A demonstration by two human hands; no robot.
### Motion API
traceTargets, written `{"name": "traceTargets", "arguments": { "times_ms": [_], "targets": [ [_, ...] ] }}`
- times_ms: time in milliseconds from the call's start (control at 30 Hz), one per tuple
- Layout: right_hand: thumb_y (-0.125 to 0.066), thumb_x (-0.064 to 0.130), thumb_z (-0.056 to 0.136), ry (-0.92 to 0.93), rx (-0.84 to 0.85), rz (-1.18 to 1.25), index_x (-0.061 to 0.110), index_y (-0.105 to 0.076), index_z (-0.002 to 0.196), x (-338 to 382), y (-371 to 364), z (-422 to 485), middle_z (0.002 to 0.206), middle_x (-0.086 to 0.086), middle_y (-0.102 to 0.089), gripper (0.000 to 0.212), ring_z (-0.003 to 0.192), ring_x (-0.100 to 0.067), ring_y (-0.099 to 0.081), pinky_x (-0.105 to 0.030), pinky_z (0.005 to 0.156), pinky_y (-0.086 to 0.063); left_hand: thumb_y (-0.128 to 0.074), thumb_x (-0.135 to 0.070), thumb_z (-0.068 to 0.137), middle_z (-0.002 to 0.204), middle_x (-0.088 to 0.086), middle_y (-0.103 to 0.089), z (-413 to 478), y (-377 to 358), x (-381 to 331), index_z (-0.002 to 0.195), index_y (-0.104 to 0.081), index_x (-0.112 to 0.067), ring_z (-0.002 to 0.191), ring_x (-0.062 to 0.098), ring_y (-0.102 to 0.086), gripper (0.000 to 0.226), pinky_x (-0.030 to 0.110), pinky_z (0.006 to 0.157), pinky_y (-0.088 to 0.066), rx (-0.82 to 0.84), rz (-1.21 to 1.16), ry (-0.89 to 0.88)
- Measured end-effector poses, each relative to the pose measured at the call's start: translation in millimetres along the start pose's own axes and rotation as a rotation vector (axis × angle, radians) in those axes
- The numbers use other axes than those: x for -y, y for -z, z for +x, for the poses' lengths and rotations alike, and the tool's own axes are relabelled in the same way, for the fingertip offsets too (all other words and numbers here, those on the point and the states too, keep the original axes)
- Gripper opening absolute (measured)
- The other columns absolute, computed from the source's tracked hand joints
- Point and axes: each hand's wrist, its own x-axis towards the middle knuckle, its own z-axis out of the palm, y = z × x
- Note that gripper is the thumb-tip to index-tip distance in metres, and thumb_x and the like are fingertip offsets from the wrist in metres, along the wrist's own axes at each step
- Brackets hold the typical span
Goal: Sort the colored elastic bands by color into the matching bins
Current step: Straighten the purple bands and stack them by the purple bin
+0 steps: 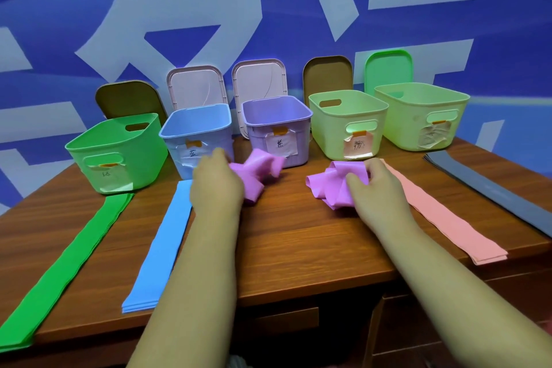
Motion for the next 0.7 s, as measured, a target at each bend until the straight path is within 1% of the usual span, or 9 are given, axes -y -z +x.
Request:
{"name": "traceTargets", "arguments": {
  "times_ms": [67,133,200,267,300,367,500,567,700],
  "targets": [
    [-0.056,0.023,0.097,-0.008,0.021,-0.006,0.018,-0.062,0.106,1,0,0,0.102,-0.002,-0.065,0.012,0.096,-0.026,-0.061,-0.042,0.081,-0.051,-0.061,-0.006,0.089,0.129,0.019,-0.054,4,1,7,0.122,-0.064,-0.016,0.119,0.042,-0.049,0.035,0.048,0.093,-0.044,-0.146,0.079,0.06],
    [-0.057,0.024,0.097,-0.014,0.039,-0.005,0.02,-0.063,0.107,1,0,-1,0.101,-0.001,-0.066,0.012,0.095,-0.025,-0.062,-0.041,0.079,-0.051,-0.068,-0.002,0.083,0.126,0.014,-0.055,1,1,0,0.117,-0.07,-0.017,0.119,0.037,-0.049,0.037,0.043,0.095,-0.043,-0.204,0.013,-0.138],
    [-0.058,0.025,0.097,-0.012,0.045,0.008,0.021,-0.064,0.106,2,1,-2,0.1,0.0,-0.067,0.011,0.094,-0.023,-0.063,-0.039,0.077,-0.05,-0.064,0.004,0.079,0.117,0.005,-0.061,-10,-4,-15,0.108,-0.073,-0.02,0.114,0.029,-0.053,0.038,0.038,0.093,-0.047,-0.064,-0.101,-0.499],
    [-0.06,0.025,0.097,-0.006,0.044,0.026,0.022,-0.064,0.104,2,1,-2,0.099,0.0,-0.068,0.01,0.092,-0.022,-0.063,-0.037,0.073,-0.048,-0.053,0.005,0.082,0.118,-0.001,-0.065,-25,-12,-30,0.113,-0.071,-0.022,0.115,0.021,-0.057,0.045,0.038,0.098,-0.05,0.286,-0.165,-0.675],
    [-0.06,0.025,0.097,-0.004,0.042,0.039,0.022,-0.065,0.104,3,1,-2,0.098,0.001,-0.068,0.009,0.091,-0.021,-0.063,-0.036,0.071,-0.047,-0.052,-0.001,0.087,0.126,-0.001,-0.064,-31,-17,-36,0.123,-0.067,-0.022,0.119,0.019,-0.057,0.045,0.037,0.103,-0.048,0.471,-0.179,-0.641],
    [-0.061,0.025,0.097,-0.008,0.047,0.069,0.023,-0.065,0.104,4,3,-3,0.098,0.003,-0.068,0.009,0.089,-0.016,-0.064,-0.033,0.066,-0.046,-0.053,-0.019,0.096,0.141,0.005,-0.055,-33,-33,-39,0.139,-0.054,-0.018,0.128,0.025,-0.054,0.043,0.041,0.108,-0.045,0.574,-0.029,-0.558],
    [-0.059,0.022,0.095,-0.013,0.079,0.105,0.026,-0.066,0.109,5,4,-5,0.1,0.007,-0.069,0.016,0.09,-0.012,-0.064,-0.03,0.065,-0.043,-0.051,-0.037,0.099,0.144,0.018,-0.048,-17,-48,-24,0.135,-0.049,-0.009,0.134,0.042,-0.043,0.046,0.051,0.111,-0.037,0.332,0.362,-0.309],
    [-0.059,0.023,0.094,-0.006,0.097,0.1,0.028,-0.066,0.107,5,4,-6,0.1,0.009,-0.07,0.016,0.092,-0.013,-0.065,-0.032,0.067,-0.046,-0.052,-0.034,0.097,0.144,0.02,-0.049,-12,-46,-17,0.134,-0.053,-0.006,0.136,0.044,-0.043,0.046,0.054,0.114,-0.036,0.293,0.369,-0.174],
    [-0.059,0.025,0.092,0.012,0.117,0.075,0.029,-0.066,0.1,8,4,-9,0.096,0.008,-0.071,0.011,0.092,-0.015,-0.066,-0.038,0.078,-0.054,-0.056,-0.02,0.091,0.122,0.02,-0.06,-13,-40,-21,0.114,-0.063,-0.004,0.116,0.041,-0.053,0.029,0.047,0.097,-0.047,0.126,0.154,-0.27]
  ]
}}
